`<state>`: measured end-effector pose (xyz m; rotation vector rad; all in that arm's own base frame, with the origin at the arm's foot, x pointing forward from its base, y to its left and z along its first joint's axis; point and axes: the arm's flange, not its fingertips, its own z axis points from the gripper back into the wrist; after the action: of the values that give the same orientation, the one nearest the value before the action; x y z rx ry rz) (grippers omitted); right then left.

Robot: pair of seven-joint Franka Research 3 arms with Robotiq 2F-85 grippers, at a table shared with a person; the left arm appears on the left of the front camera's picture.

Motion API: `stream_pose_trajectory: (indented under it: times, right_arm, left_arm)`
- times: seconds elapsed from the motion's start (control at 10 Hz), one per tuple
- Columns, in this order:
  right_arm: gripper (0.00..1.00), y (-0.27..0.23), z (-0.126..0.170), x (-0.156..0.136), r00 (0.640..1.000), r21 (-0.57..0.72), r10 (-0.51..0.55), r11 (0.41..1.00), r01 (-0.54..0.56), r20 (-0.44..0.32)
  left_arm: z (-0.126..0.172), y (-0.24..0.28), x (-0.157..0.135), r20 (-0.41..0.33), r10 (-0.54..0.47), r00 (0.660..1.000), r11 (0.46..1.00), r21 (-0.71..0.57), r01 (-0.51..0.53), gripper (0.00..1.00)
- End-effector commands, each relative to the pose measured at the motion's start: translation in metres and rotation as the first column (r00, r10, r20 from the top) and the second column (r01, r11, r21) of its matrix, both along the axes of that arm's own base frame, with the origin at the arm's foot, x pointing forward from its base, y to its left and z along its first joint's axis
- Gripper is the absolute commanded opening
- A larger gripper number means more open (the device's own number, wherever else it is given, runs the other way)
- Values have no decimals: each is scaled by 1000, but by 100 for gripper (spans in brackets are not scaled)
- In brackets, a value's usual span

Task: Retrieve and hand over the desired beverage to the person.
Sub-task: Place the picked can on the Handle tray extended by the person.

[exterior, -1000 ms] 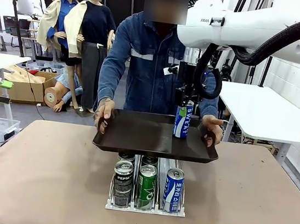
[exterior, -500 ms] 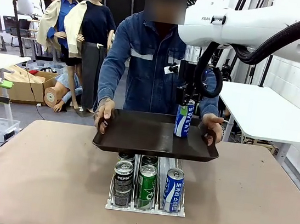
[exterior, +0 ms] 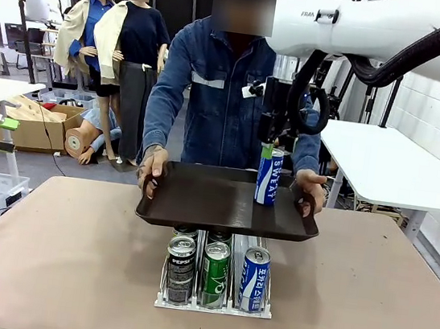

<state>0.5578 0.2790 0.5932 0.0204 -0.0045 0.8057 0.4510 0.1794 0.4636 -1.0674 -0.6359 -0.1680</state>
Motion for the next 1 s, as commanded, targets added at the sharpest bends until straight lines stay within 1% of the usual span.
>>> stream_pose_trajectory:
  times: [0.0,0.2,0.3,0.4,0.5,0.9]
  right_arm:
    - [100,-3,21,-9,999,-1,21,1000,-21,48]
    - [100,-4,37,-22,997,9,28,1000,-28,75]
    - [100,-4,39,-24,997,11,24,1000,-25,71]
    - [100,-4,39,-26,998,9,41,999,-41,50]
    - [100,-3,44,-22,997,19,7,1000,-9,72]
    - [100,-3,44,-22,997,19,7,1000,-9,72]
  left_arm:
    - [1,1,-1,-2,1,1000,1000,5,-1,100]
    - [1,1,-1,-2,1,1000,1000,5,-1,100]
    - [1,1,-1,-2,1,1000,1000,5,-1,100]
    - [1,1,-1,-2,1,1000,1000,5,-1,100]
    - [1,1,-1,-2,1,1000,1000,5,-1,100]
    - [1,1,-1,-2,1,1000,1000,5,-1,100]
